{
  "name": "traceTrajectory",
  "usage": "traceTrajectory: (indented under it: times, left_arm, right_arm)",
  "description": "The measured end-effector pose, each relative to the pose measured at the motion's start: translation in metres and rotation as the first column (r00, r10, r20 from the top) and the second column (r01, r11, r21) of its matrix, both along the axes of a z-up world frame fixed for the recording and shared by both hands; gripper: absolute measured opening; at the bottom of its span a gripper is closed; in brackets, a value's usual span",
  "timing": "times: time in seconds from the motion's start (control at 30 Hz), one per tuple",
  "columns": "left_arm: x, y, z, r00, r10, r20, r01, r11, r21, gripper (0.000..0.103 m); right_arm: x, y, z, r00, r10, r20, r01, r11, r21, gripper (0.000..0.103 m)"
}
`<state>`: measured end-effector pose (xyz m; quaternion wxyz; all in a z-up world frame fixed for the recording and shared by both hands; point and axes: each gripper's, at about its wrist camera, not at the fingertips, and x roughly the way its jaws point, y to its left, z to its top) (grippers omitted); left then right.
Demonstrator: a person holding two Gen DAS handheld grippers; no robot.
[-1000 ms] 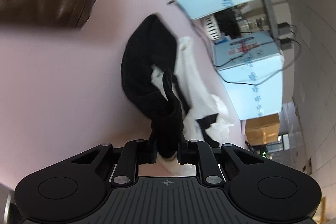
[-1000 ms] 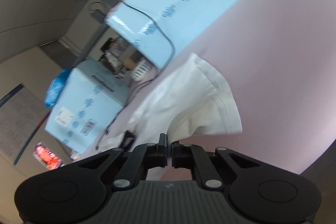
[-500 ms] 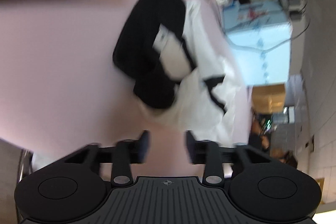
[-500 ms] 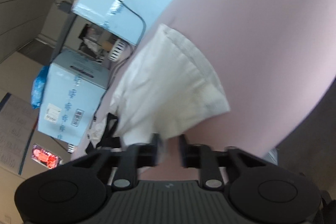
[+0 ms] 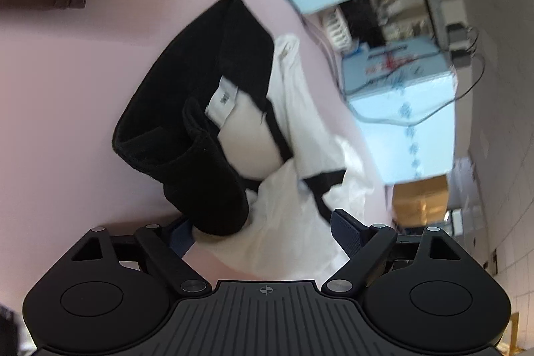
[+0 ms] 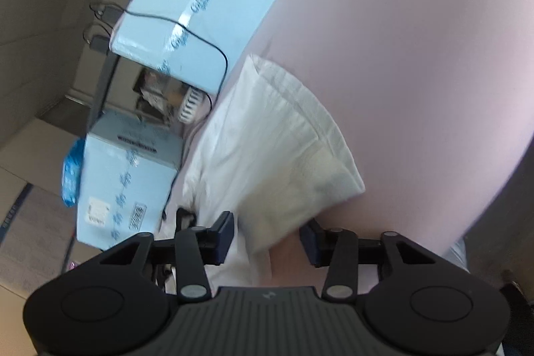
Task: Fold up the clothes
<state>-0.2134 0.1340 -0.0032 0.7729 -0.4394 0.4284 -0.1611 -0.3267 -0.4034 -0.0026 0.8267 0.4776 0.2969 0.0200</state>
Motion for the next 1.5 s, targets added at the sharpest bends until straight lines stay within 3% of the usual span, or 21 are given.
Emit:
traceTrajectory:
  times: [0.03, 0.07, 0.1, 0.13, 0.23, 0.33, 0.47, 0.63, 0.8, 0.93, 1.03, 1.13, 1.2, 1.27, 1.3, 1.37, 1.43, 1.5]
  left_arm:
    - [-0.003, 0.000, -0.001, 1.000, 0.007, 0.018, -0.007, 1.000, 0.022, 0.058]
    - [-0.006, 0.000, -0.001, 0.999, 0.014, 0.036, -0.015, 0.999, 0.043, 0.033]
    - [-0.006, 0.002, -0.006, 0.999, 0.024, 0.029, -0.025, 0.999, 0.041, 0.017]
    - [-0.007, 0.005, -0.010, 0.999, 0.034, 0.022, -0.035, 0.999, 0.040, 0.015]
    - [-0.010, 0.021, -0.024, 0.999, 0.052, 0.011, -0.051, 0.996, -0.073, 0.012]
    - [-0.011, 0.019, -0.018, 0.999, 0.031, 0.025, -0.030, 0.999, -0.031, 0.012]
    - [-0.010, 0.017, -0.003, 1.000, -0.011, 0.001, 0.011, 1.000, -0.009, 0.012]
    - [-0.020, 0.022, 0.026, 0.998, -0.029, 0.058, 0.028, 1.000, 0.013, 0.012]
    - [-0.030, 0.044, 0.043, 0.996, 0.023, 0.085, -0.018, 0.998, -0.055, 0.012]
    - [-0.010, 0.052, 0.043, 0.999, 0.023, 0.045, -0.019, 0.996, -0.089, 0.012]
    - [0.033, 0.055, 0.037, 0.999, 0.038, -0.023, -0.041, 0.989, -0.142, 0.012]
    - [0.082, 0.054, 0.030, 0.994, 0.044, -0.097, -0.061, 0.981, -0.186, 0.014]
    - [0.114, 0.054, 0.026, 0.988, 0.046, -0.147, -0.077, 0.974, -0.214, 0.027]
    - [0.146, 0.054, 0.021, 0.980, 0.046, -0.196, -0.094, 0.966, -0.241, 0.039]
    - [0.164, 0.057, 0.015, 0.973, 0.067, -0.222, -0.122, 0.961, -0.247, 0.047]
    - [0.177, 0.063, 0.011, 0.963, 0.098, -0.249, -0.162, 0.955, -0.249, 0.051]
    - [0.182, 0.070, 0.017, 0.953, 0.117, -0.278, -0.188, 0.951, -0.247, 0.063]
    - [0.173, 0.079, 0.030, 0.950, 0.185, -0.253, -0.235, 0.954, -0.185, 0.082]
  right_arm:
    - [0.002, 0.003, -0.001, 1.000, 0.005, 0.010, -0.005, 0.999, -0.032, 0.018]
    - [0.004, 0.005, -0.002, 1.000, 0.016, 0.015, -0.016, 0.999, -0.048, 0.006]
    - [0.005, 0.008, -0.003, 0.999, 0.028, 0.019, -0.027, 0.998, -0.061, 0.004]
    - [0.007, 0.011, -0.004, 0.999, 0.035, 0.030, -0.033, 0.997, -0.073, 0.004]
    - [0.005, 0.018, 0.002, 0.996, 0.045, 0.075, -0.036, 0.992, -0.122, 0.004]
    - [0.001, 0.018, 0.012, 0.992, 0.054, 0.110, -0.040, 0.992, -0.122, 0.003]
    - [-0.012, 0.026, 0.039, 0.975, 0.105, 0.196, -0.064, 0.977, -0.203, 0.003]
    - [-0.024, 0.027, 0.060, 0.946, 0.133, 0.295, -0.071, 0.975, -0.212, 0.003]
    - [-0.027, 0.020, 0.068, 0.927, 0.134, 0.351, -0.070, 0.980, -0.187, 0.003]
    - [0.004, 0.011, 0.070, 0.929, 0.122, 0.350, -0.089, 0.990, -0.109, 0.003]
    - [0.045, 0.007, 0.074, 0.936, 0.120, 0.330, -0.095, 0.991, -0.093, 0.003]
    - [0.110, 0.000, 0.064, 0.967, 0.087, 0.242, -0.080, 0.996, -0.037, 0.004]
    - [0.141, -0.005, 0.055, 0.980, 0.072, 0.185, -0.072, 0.997, -0.007, 0.010]
    - [0.186, -0.010, 0.039, 0.994, 0.091, 0.058, -0.090, 0.995, -0.034, 0.016]
    - [0.197, -0.011, 0.034, 0.995, 0.095, 0.013, -0.094, 0.994, -0.051, 0.026]
    - [0.215, -0.012, 0.029, 0.991, 0.083, -0.102, -0.095, 0.989, -0.115, 0.039]
    - [0.215, -0.014, 0.032, 0.992, 0.087, -0.089, -0.099, 0.985, -0.142, 0.051]
    - [0.211, -0.017, 0.039, 0.995, 0.083, -0.058, -0.093, 0.979, -0.180, 0.077]
